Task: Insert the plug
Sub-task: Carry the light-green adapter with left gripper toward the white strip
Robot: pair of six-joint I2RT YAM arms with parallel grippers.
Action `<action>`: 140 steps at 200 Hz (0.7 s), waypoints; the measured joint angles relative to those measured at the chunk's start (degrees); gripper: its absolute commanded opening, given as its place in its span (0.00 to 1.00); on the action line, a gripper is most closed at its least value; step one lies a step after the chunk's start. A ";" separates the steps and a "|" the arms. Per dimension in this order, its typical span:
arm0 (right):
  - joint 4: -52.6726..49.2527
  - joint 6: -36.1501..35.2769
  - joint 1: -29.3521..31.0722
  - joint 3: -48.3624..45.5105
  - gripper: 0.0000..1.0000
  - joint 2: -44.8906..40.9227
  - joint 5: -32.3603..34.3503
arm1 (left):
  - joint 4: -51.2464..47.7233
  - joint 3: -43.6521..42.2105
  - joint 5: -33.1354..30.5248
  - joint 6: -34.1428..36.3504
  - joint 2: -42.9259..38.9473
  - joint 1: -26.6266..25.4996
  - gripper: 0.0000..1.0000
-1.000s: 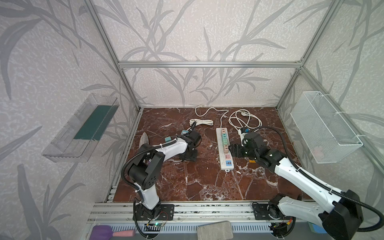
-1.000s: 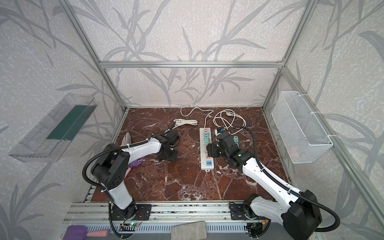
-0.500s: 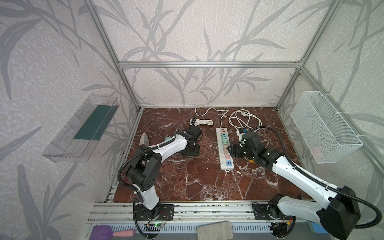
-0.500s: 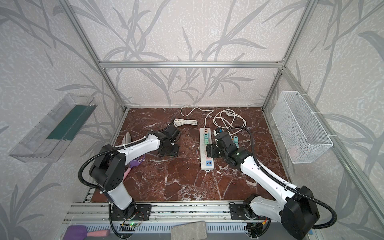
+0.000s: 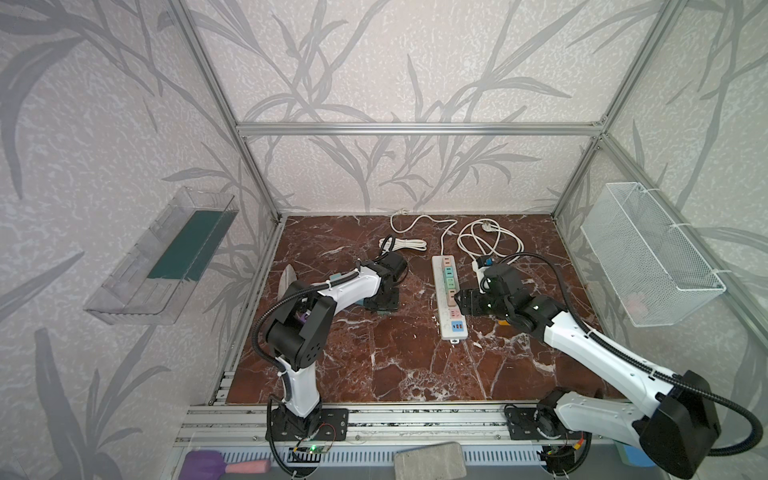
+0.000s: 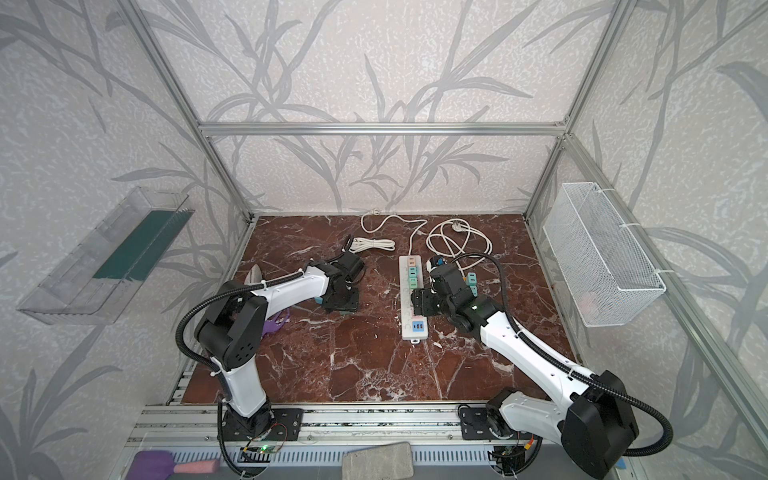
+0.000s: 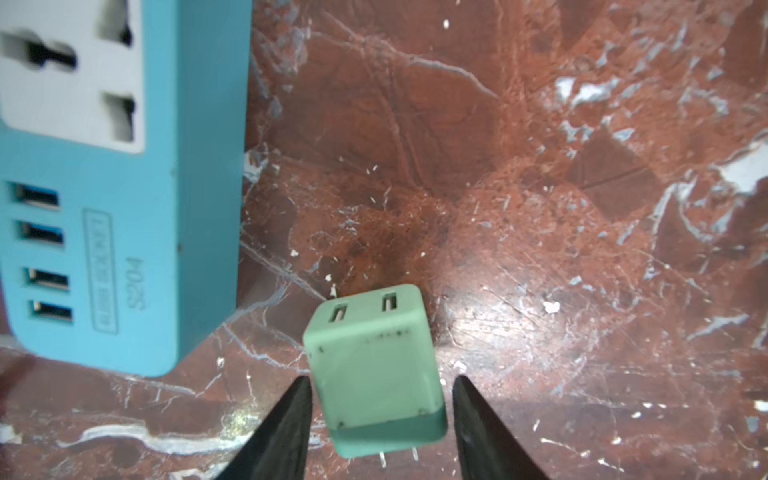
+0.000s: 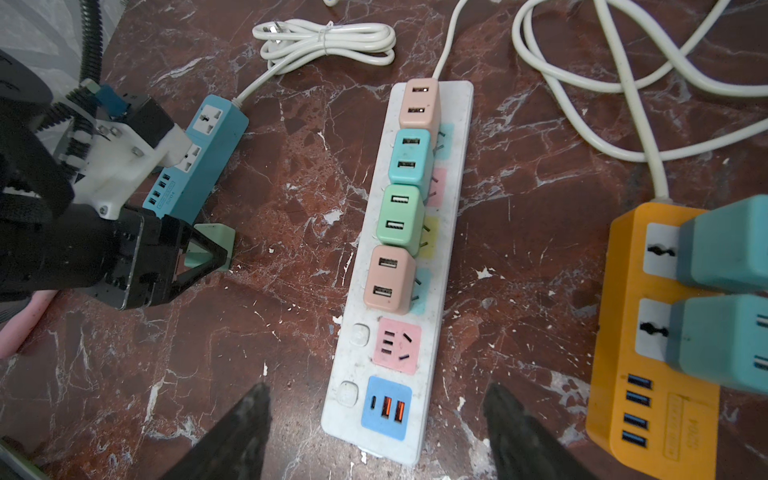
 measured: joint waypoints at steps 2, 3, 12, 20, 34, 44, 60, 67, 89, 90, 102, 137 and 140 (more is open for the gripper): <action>0.00 -0.02 0.00 0.00 0.80 0.00 0.00 | 0.04 0.00 -0.04 0.02 0.07 0.00 0.52; 0.00 -0.04 0.00 0.00 0.80 0.00 -0.02 | 0.04 0.00 -0.09 0.00 0.13 0.00 0.52; 0.00 -0.20 -0.11 0.00 0.80 0.02 -0.24 | 0.13 0.00 -0.28 0.00 0.55 0.04 0.52; 0.00 -0.37 -0.17 0.00 0.80 0.07 -0.37 | 0.15 0.00 -0.44 0.02 0.98 0.07 0.50; 0.00 -0.59 -0.20 0.00 0.80 0.11 -0.42 | 0.15 0.00 -0.72 0.09 1.68 0.22 0.49; 0.00 -0.72 -0.22 0.00 0.80 0.15 -0.44 | 0.20 -0.09 -0.90 0.09 1.99 0.35 0.48; 0.00 -0.83 -0.22 0.00 0.80 0.24 -0.61 | 0.20 -0.33 -1.49 0.17 2.03 0.35 0.44; 0.02 -0.83 -0.24 0.00 0.80 0.33 -0.76 | 0.26 -0.35 -1.84 0.26 2.03 0.35 0.42; 0.02 -0.81 -0.37 0.00 0.79 0.61 -0.96 | 0.55 -0.35 -2.82 1.09 2.03 0.37 0.34; 0.02 -0.83 -0.39 0.00 0.79 0.61 -0.98 | 0.57 -0.33 -2.82 1.11 2.03 0.37 0.34; 0.02 -0.83 -0.48 0.00 0.79 0.61 -1.07 | 0.63 -0.33 -2.93 1.84 2.03 0.37 0.28; -0.11 -1.03 -0.63 0.00 0.79 0.33 -1.22 | 0.98 -0.33 -1.77 4.46 1.86 0.35 0.23; -0.13 -1.05 -0.66 0.00 0.79 0.24 -1.25 | 1.05 -0.33 -1.51 4.83 1.79 0.35 0.23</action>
